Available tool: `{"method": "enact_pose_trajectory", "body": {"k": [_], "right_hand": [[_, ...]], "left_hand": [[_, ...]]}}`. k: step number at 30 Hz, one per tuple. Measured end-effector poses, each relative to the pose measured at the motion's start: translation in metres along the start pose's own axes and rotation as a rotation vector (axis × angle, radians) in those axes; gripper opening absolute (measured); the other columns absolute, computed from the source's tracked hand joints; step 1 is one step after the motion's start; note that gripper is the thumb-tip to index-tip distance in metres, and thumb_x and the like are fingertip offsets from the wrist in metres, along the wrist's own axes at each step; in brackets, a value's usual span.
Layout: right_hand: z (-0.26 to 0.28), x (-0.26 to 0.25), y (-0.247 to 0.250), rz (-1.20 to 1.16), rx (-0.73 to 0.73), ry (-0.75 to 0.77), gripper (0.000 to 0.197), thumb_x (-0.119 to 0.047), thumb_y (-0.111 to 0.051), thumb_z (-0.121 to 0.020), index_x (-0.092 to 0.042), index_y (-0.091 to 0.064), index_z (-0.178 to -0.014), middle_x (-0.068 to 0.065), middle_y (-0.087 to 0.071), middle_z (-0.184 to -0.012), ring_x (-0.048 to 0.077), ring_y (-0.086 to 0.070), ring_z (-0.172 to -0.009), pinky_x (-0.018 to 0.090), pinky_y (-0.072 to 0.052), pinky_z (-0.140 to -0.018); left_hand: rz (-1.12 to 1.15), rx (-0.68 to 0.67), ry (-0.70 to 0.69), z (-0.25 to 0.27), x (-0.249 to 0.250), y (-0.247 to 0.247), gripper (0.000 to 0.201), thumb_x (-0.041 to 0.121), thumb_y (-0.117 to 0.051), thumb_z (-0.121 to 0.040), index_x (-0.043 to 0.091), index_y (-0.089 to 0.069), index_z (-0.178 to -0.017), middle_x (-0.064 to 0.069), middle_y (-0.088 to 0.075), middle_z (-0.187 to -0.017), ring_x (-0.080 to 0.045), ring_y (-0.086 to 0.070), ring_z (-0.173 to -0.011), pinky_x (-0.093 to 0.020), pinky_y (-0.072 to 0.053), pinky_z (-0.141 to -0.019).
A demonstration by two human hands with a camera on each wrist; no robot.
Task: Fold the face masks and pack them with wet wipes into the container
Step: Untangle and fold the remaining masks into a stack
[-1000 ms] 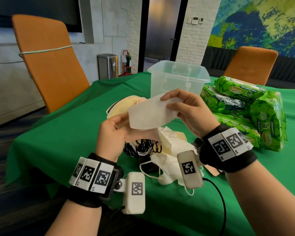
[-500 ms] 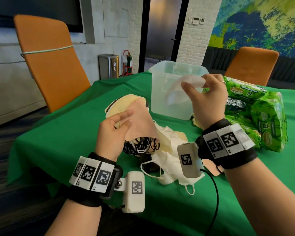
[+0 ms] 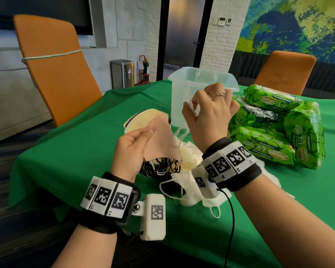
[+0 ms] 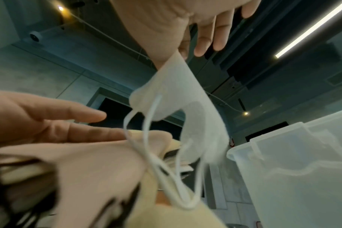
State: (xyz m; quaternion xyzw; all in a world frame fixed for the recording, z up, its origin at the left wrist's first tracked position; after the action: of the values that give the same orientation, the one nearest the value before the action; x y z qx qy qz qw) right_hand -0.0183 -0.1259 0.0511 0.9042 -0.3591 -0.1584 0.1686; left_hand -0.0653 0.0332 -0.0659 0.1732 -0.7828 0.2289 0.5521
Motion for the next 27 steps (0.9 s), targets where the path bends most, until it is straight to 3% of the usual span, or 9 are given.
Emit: {"method": "enact_pose_trajectory", "body": {"k": [3, 7, 10, 12, 14, 17, 21, 24, 27], "right_hand": [[0.015, -0.024, -0.023, -0.284, -0.225, 0.188, 0.02, -0.024, -0.067, -0.072, -0.008, -0.056, -0.066, 0.014, -0.054, -0.083, 0.031, -0.05, -0.077, 0.037, -0.034, -0.067], [0.047, -0.044, -0.052, -0.519, -0.616, 0.28, 0.028, -0.036, -0.069, -0.071, -0.008, -0.065, -0.073, 0.011, -0.053, -0.091, 0.032, -0.051, -0.082, 0.046, -0.046, -0.072], [0.054, -0.041, -0.057, -0.525, -0.71, 0.3, 0.022, -0.034, -0.07, -0.068, -0.014, -0.067, -0.074, 0.009, -0.056, -0.094, 0.031, -0.051, -0.085, 0.05, -0.045, -0.075], [0.054, -0.036, -0.055, -0.546, -0.74, 0.26, 0.025, -0.04, -0.07, -0.067, -0.016, -0.069, -0.076, 0.005, -0.055, -0.098, 0.029, -0.051, -0.091, 0.049, -0.044, -0.082], [0.046, -0.026, -0.049, -0.606, -0.696, 0.131, 0.032, -0.048, -0.067, -0.07, -0.019, -0.07, -0.083, 0.0, -0.052, -0.102, 0.023, -0.05, -0.1, 0.034, -0.041, -0.091], [0.033, -0.002, -0.047, -0.623, -0.597, -0.105, 0.026, -0.033, -0.068, -0.081, -0.017, -0.065, -0.1, -0.002, -0.05, -0.103, 0.013, -0.05, -0.096, 0.009, -0.036, -0.082], [0.038, 0.009, -0.063, -0.612, -0.727, -0.243, 0.028, -0.018, -0.072, -0.078, -0.016, -0.06, -0.104, 0.004, -0.051, -0.084, 0.017, -0.048, -0.076, 0.034, -0.044, -0.075], [0.04, 0.014, -0.064, -0.703, -0.707, -0.323, 0.026, -0.013, -0.075, -0.074, -0.019, -0.058, -0.092, 0.009, -0.049, -0.07, 0.021, -0.044, -0.065, 0.034, -0.042, -0.066], [0.05, 0.016, -0.068, -0.787, -0.817, -0.386, 0.024, -0.01, -0.074, -0.075, -0.019, -0.054, -0.083, 0.008, -0.057, -0.06, 0.018, -0.049, -0.051, 0.026, -0.044, -0.055]], "left_hand": [[0.07, 0.006, 0.024, 0.0, -0.001, -0.001, 0.025, 0.029, -0.05, -0.094, 0.02, -0.073, -0.09, -0.005, -0.072, -0.102, -0.018, -0.065, -0.104, -0.038, -0.045, -0.1], [0.168, -0.015, 0.089, 0.002, -0.001, -0.002, 0.053, 0.053, -0.042, -0.085, 0.012, -0.073, -0.093, -0.015, -0.072, -0.097, -0.028, -0.068, -0.094, -0.04, -0.054, -0.081], [0.154, -0.029, 0.083, 0.004, 0.001, -0.003, 0.025, 0.023, -0.053, -0.093, 0.006, -0.07, -0.094, -0.009, -0.072, -0.081, -0.017, -0.069, -0.07, -0.029, -0.055, -0.055], [0.095, -0.018, 0.071, 0.005, 0.0, 0.0, 0.018, 0.002, -0.054, -0.09, 0.004, -0.067, -0.102, -0.006, -0.07, -0.081, -0.009, -0.067, -0.063, -0.021, -0.052, -0.05], [0.034, 0.004, 0.045, 0.003, -0.001, 0.003, 0.022, -0.003, -0.056, -0.088, 0.007, -0.067, -0.104, -0.004, -0.07, -0.086, -0.01, -0.067, -0.066, -0.019, -0.053, -0.056], [0.012, 0.028, 0.015, 0.001, -0.001, 0.005, 0.026, -0.002, -0.059, -0.086, 0.021, -0.069, -0.092, -0.001, -0.071, -0.093, -0.02, -0.067, -0.085, -0.031, -0.055, -0.078], [0.017, 0.046, 0.01, 0.001, -0.001, 0.006, 0.026, -0.003, -0.061, -0.085, 0.02, -0.067, -0.095, -0.008, -0.07, -0.099, -0.025, -0.065, -0.095, -0.042, -0.05, -0.092], [0.021, 0.06, -0.012, 0.002, 0.001, 0.008, 0.026, -0.002, -0.062, -0.084, 0.022, -0.066, -0.092, -0.007, -0.069, -0.1, -0.025, -0.064, -0.1, -0.039, -0.05, -0.094], [0.018, 0.075, -0.05, 0.003, 0.007, 0.012, 0.028, -0.001, -0.062, -0.084, 0.026, -0.066, -0.086, 0.009, -0.068, -0.092, -0.009, -0.064, -0.092, -0.023, -0.051, -0.087]]}}
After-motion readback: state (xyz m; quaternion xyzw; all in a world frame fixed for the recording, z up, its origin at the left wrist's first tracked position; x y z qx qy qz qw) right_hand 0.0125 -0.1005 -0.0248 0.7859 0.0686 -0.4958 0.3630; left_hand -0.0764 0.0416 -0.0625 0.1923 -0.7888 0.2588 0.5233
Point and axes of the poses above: each hand's wrist, its own z-axis away from the middle knuckle, its own y-axis out of the back of the hand, x = y × z, the point moved 9 cm from there along -z, towards the middle knuckle
